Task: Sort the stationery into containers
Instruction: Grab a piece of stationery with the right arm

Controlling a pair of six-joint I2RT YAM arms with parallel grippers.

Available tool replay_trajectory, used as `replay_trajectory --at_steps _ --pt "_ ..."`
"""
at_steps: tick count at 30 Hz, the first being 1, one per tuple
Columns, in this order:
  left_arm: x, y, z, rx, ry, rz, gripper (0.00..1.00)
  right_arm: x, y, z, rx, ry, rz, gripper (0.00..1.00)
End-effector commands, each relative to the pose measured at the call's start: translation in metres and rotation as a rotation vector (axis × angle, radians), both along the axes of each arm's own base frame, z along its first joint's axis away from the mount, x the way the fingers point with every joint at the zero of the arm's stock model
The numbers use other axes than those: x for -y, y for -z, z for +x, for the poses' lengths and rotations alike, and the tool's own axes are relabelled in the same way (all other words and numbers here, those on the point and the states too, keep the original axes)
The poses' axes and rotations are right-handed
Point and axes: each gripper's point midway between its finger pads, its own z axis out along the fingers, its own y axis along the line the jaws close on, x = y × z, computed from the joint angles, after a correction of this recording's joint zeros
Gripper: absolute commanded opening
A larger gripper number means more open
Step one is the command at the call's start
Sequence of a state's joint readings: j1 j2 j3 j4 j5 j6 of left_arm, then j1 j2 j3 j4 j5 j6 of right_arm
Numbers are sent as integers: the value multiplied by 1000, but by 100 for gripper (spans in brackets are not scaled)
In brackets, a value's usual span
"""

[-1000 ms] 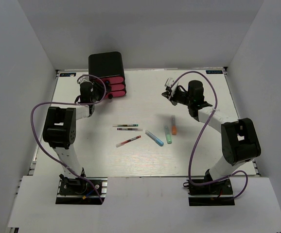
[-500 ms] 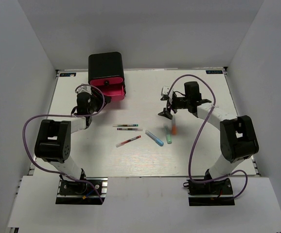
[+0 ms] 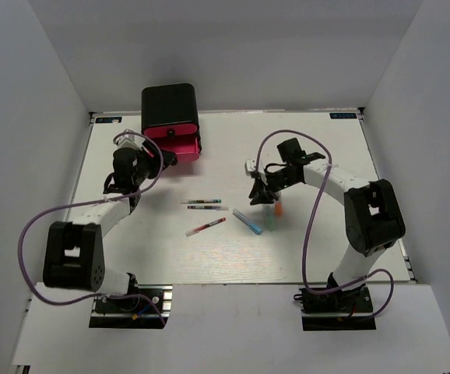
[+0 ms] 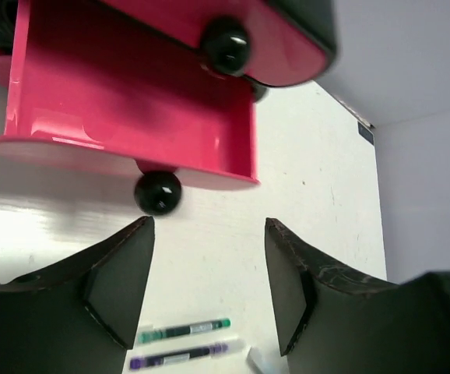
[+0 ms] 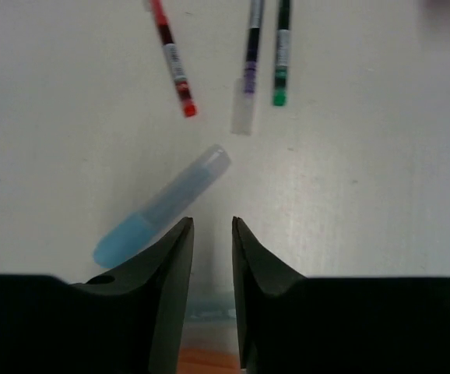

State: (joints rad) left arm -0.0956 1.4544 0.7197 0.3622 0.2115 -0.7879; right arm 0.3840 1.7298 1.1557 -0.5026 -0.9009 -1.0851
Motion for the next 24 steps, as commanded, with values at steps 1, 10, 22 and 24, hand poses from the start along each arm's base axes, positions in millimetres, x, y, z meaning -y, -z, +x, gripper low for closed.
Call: replay_trajectory --at_steps 1,10,22,24 --pt "-3 -11 -30 21 53 91 68 -4 8 -39 -105 -89 -24 35" --pt "-14 -3 -95 -13 39 131 71 -28 45 -45 -202 72 -170 48" --pt "-20 5 -133 -32 39 153 74 -45 78 -23 -112 270 -291 52" --pt "-21 8 -137 -49 40 154 74 -44 82 -21 -94 284 -315 51"
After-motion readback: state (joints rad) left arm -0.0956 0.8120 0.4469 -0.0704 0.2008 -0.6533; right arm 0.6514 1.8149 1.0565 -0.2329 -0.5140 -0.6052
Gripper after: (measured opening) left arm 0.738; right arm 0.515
